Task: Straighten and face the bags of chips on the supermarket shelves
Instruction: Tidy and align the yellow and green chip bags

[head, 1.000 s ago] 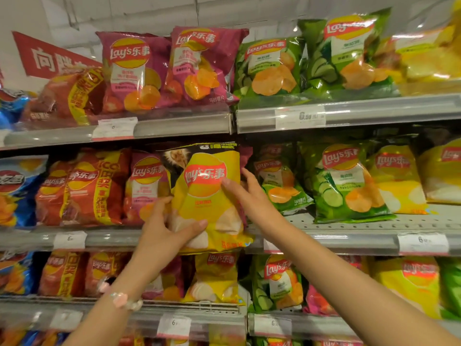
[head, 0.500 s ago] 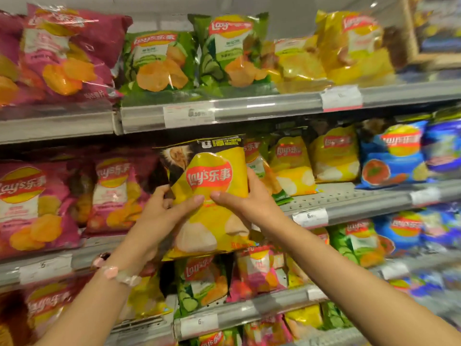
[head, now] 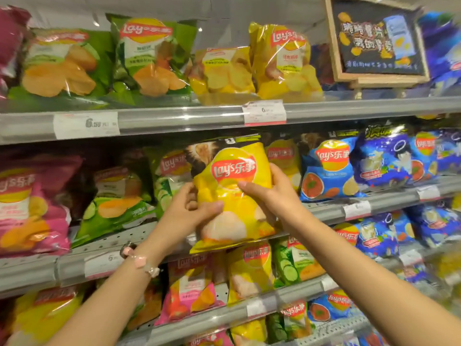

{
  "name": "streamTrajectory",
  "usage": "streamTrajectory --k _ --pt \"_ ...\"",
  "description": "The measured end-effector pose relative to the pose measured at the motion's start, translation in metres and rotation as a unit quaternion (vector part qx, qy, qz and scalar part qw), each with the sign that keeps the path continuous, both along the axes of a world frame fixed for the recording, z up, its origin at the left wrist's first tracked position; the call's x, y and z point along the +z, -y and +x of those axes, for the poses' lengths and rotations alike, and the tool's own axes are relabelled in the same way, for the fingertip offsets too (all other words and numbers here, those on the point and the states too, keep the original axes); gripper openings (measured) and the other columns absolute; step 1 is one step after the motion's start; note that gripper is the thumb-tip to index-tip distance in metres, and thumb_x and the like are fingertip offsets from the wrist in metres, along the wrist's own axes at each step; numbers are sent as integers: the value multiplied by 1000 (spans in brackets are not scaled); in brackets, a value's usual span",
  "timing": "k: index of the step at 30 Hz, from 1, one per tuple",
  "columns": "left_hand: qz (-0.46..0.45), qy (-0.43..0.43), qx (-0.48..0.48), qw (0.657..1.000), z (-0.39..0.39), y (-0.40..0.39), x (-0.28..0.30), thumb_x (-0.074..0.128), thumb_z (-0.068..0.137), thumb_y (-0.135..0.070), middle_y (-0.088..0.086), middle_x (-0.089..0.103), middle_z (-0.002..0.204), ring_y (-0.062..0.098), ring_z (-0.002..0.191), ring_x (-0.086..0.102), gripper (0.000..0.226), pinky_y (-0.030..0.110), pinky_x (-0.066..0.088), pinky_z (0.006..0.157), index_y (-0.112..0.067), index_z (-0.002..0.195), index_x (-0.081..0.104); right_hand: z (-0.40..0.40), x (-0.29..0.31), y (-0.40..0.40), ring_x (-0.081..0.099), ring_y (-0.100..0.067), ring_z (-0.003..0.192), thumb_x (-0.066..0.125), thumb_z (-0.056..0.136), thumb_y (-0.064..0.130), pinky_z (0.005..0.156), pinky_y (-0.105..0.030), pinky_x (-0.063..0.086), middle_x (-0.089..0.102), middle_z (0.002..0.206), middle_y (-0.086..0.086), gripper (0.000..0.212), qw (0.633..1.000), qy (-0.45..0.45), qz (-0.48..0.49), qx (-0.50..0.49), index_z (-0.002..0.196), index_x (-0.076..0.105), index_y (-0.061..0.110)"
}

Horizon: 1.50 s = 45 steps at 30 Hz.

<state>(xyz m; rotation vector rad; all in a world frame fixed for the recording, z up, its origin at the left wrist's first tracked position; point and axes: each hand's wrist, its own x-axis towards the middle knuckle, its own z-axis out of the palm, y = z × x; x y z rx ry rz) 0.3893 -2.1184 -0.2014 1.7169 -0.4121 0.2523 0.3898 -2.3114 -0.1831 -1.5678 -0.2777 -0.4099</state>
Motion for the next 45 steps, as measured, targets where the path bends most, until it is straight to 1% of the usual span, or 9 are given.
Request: streamTrajectory --k 3,6,10,14,17,22,37,41,45 --pt "261 93 47 960 11 8 -17 75 44 -65 -11 46 127 7 119 44 103 22 35 102 -30 134 40 20 5 43 64 -20 99 79 74 24 84 -39 55 65 114 -4 60 998 2 4 -66 126 49 18" --pt "512 180 120 831 26 11 -40 60 48 -87 -5 25 149 15 140 17 120 43 6 115 -32 148 22 42 7 77 61 -19 101 77 77 25 84 -35 53 62 115 -3 58 993 26 -19 -109 126 48 17" --pt "614 181 175 748 39 19 -57 56 53 -88 3 3 160 24 147 -5 119 62 -11 110 -36 151 14 73 3 106 61 -22 106 75 79 20 90 -38 51 62 119 -8 57 991 44 -22 -126 128 48 12" --pt "636 213 218 709 35 30 -58 59 53 -87 13 38 150 36 139 32 106 74 15 105 -26 138 50 98 -8 114 59 -22 108 74 81 25 93 -39 50 60 122 -9 59 993 46 -43 -104 131 46 11" --pt "631 235 241 699 40 33 -62 60 51 -87 14 49 142 38 130 45 96 76 27 98 -27 126 63 111 -21 114 58 -21 111 73 82 27 96 -41 49 59 124 -7 62 995 44 -47 -81 133 43 13" --pt "629 226 249 701 46 30 -68 43 56 -91 11 45 146 37 133 41 85 74 22 102 -33 114 68 120 -41 115 55 -3 99 71 83 33 73 -5 40 54 118 6 61 991 68 -63 -99 134 40 19" --pt "621 213 258 709 43 31 -67 57 59 -85 8 28 156 31 144 21 83 68 7 109 -31 121 63 110 -51 116 48 -20 125 66 86 39 105 -45 40 49 137 -5 74 981 95 -100 -136 144 27 15" --pt "630 192 260 706 40 33 -67 57 63 -82 6 15 160 27 147 10 87 63 2 112 -30 132 53 104 -52 119 38 -25 134 66 87 36 110 -47 33 38 147 -9 80 971 110 -156 -140 148 21 12" --pt "591 226 249 733 24 45 -78 73 64 -66 19 22 156 38 141 27 96 64 12 111 -16 141 44 90 -60 123 30 -23 140 62 90 32 114 -44 28 29 153 -9 77 963 151 -176 -136 150 19 9"
